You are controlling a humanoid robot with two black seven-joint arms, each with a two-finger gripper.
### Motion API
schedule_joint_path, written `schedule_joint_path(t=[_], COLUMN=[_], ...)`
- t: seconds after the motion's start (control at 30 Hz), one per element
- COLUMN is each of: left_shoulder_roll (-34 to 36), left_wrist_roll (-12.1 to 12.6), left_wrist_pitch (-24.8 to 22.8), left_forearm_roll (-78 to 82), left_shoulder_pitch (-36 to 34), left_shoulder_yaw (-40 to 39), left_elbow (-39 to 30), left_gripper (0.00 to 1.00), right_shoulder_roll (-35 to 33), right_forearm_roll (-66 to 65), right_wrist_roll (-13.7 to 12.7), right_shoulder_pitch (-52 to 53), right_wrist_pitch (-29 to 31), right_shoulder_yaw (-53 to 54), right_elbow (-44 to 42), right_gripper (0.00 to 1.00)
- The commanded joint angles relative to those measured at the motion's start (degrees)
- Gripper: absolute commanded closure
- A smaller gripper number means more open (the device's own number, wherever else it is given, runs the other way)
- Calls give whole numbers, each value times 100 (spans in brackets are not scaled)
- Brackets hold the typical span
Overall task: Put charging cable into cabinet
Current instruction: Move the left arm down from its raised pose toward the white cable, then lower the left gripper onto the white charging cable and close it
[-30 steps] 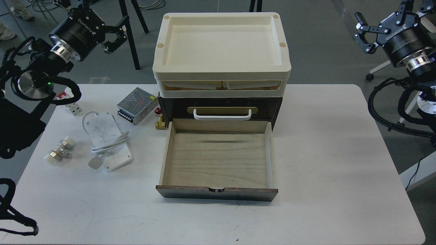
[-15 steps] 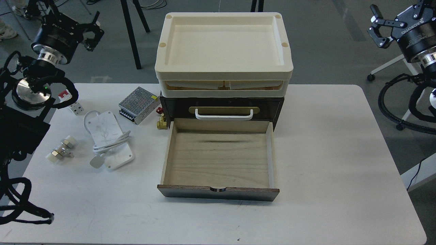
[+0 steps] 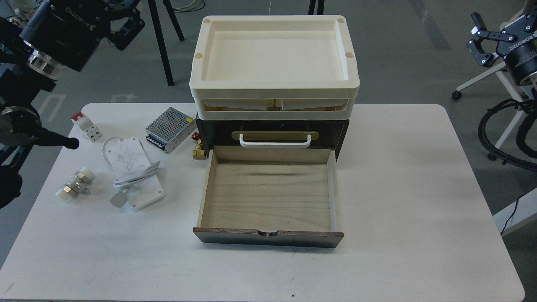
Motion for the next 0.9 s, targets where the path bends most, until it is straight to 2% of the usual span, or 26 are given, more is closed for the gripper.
schedule_joint_path(t=[0.0,0.13,0.2,0.23,0.27,0.43,0.57,0.77,0.87], left_shoulder_roll=[899,1383,1480,1516,1533,1341,831,137,-109], left_wrist_roll=[-323,-420,-744,-981,-1094,-1094,-1094,-1094,-1094], left_wrist_pitch=[5,115,509,703,818,994,1187,1592,1645], left_forearm_roll=[1256,3326,4706,5374,5851,7242,7630,7991,8009], left_shoulder_pitch=[14,5,22,14,-4,-92,-57,-153,-215], left_shoulder_yaw=[841,1247,1501,1720,1931,2705,2838,3128,3259], left_elbow=[-471,-498,-445,-384,-305,713,1030,2251,2639], left_gripper=[0,0,0,0,1,1,2,3,3], right_shoulder_roll=[-35,-122,-211,-237,-237,-272,-281,-281,-281], right_forearm_roll=[0,9,0,0,0,0,-9,-9,-9], right_wrist_roll=[-7,2,2,-7,-7,-7,-7,-7,-7], right_shoulder_pitch=[-265,-599,-748,-810,-836,-951,-1004,-1056,-1056], right_wrist_pitch=[0,0,0,0,0,0,0,0,0], right_shoulder_yaw=[172,567,769,840,875,884,893,902,911], right_elbow=[9,123,228,255,255,281,281,273,264], right_gripper=[0,0,0,0,0,0,0,0,0])
